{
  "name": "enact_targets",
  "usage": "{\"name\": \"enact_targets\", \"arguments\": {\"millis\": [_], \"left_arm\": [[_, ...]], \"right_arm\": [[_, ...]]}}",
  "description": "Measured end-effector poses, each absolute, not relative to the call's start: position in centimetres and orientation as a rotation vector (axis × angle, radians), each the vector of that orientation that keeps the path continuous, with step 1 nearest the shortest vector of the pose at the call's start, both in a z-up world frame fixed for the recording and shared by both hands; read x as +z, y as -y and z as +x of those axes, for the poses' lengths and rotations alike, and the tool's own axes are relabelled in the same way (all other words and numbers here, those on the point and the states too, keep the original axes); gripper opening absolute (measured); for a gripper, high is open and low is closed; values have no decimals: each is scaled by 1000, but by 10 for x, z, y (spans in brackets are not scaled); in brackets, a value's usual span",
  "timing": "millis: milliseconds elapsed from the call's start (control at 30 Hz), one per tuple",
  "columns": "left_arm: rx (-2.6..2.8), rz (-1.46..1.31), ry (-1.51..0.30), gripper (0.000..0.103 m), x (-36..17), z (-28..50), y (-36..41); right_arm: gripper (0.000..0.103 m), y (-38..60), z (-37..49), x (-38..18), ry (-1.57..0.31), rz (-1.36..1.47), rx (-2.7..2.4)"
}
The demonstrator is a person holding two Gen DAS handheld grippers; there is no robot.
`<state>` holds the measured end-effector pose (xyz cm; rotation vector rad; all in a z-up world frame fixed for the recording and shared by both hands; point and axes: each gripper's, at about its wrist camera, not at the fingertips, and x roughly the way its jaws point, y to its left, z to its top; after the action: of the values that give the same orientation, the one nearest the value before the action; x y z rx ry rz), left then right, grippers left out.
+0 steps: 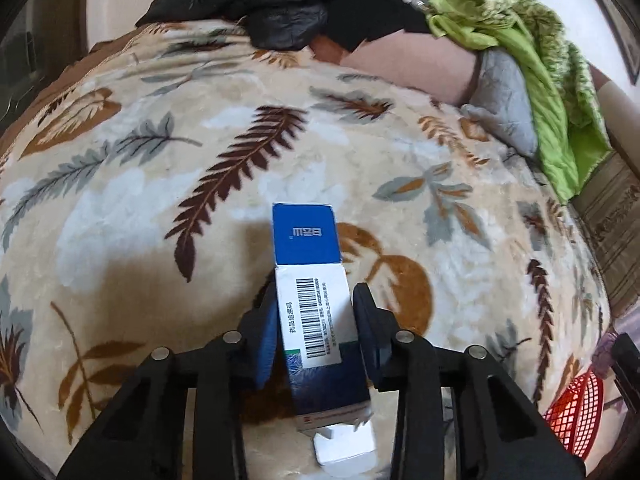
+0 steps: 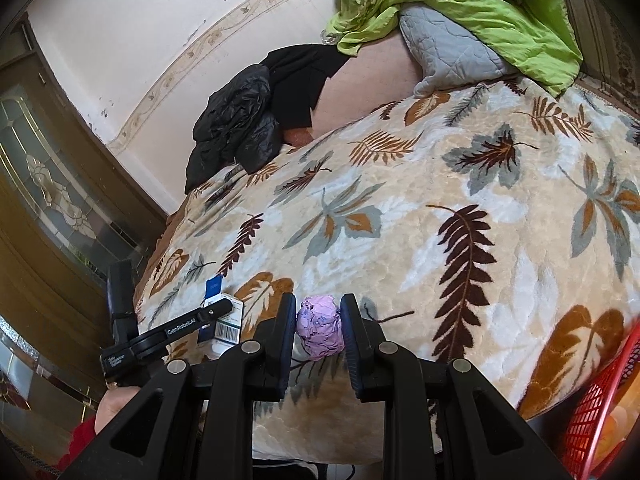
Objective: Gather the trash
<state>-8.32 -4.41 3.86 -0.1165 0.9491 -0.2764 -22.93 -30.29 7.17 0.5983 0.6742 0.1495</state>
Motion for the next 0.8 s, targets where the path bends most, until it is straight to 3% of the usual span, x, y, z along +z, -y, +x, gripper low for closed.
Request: {"name": "enact_targets", "arguments": {"millis": [433, 800], "left_arm": [[-523, -111, -879, 34, 81, -131, 92], [-857, -48, -868, 34, 126, -190, 192]], "right_arm": [[24, 320, -246, 74, -657, 660, 119], [24, 399, -339, 100, -551, 744, -33]]}}
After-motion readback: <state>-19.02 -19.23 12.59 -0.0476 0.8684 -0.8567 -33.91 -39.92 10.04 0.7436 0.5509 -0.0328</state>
